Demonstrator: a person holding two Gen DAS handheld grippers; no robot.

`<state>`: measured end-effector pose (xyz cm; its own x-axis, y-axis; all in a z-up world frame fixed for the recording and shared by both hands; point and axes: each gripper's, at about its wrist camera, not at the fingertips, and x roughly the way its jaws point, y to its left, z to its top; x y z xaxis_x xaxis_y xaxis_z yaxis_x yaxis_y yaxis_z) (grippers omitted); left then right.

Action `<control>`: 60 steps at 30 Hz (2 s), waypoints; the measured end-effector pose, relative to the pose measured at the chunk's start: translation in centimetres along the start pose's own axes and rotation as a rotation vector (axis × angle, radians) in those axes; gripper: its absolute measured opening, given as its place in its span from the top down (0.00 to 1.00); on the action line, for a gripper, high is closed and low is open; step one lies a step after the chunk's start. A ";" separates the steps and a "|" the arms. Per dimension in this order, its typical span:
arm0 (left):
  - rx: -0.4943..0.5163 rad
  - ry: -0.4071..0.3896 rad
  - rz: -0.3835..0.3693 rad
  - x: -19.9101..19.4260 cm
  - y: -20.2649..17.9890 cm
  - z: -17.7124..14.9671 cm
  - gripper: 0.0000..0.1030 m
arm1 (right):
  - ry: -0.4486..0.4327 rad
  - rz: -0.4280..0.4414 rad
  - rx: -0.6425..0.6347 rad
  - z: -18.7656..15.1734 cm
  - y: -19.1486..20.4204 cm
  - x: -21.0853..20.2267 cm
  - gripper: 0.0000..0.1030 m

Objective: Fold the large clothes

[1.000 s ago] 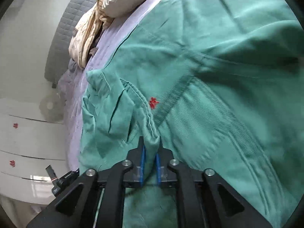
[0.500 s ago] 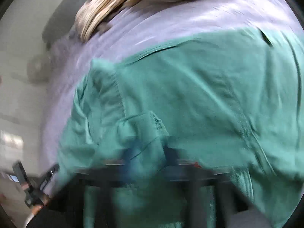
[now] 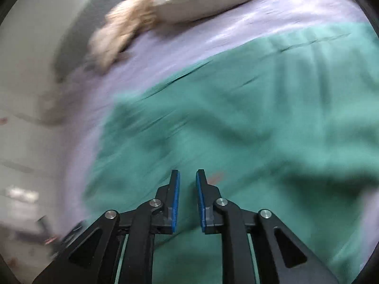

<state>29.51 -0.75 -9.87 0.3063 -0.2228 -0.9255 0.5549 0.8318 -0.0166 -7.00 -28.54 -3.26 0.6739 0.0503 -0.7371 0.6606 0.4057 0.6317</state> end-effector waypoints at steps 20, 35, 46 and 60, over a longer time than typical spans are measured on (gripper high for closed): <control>-0.053 0.059 0.026 -2.7 5.2 -6.7 0.95 | 0.456 0.343 0.122 -18.9 15.1 22.3 0.97; 0.136 0.009 -0.061 -5.3 -5.8 -8.6 0.01 | 0.316 0.140 -0.114 -16.2 9.1 5.9 0.37; 0.215 0.093 -0.120 -5.3 -16.5 -10.3 0.01 | 0.132 0.082 0.041 -12.2 -0.6 -3.6 0.17; 0.355 0.115 -0.197 -6.2 -29.9 -11.7 0.01 | -0.087 0.031 0.167 -5.1 -13.7 -15.9 0.00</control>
<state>1.99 -18.35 -8.08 0.0909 -0.2854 -0.9541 0.8324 0.5477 -0.0845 -28.46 -30.25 -1.45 0.7163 -0.0216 -0.6975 0.6797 0.2478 0.6904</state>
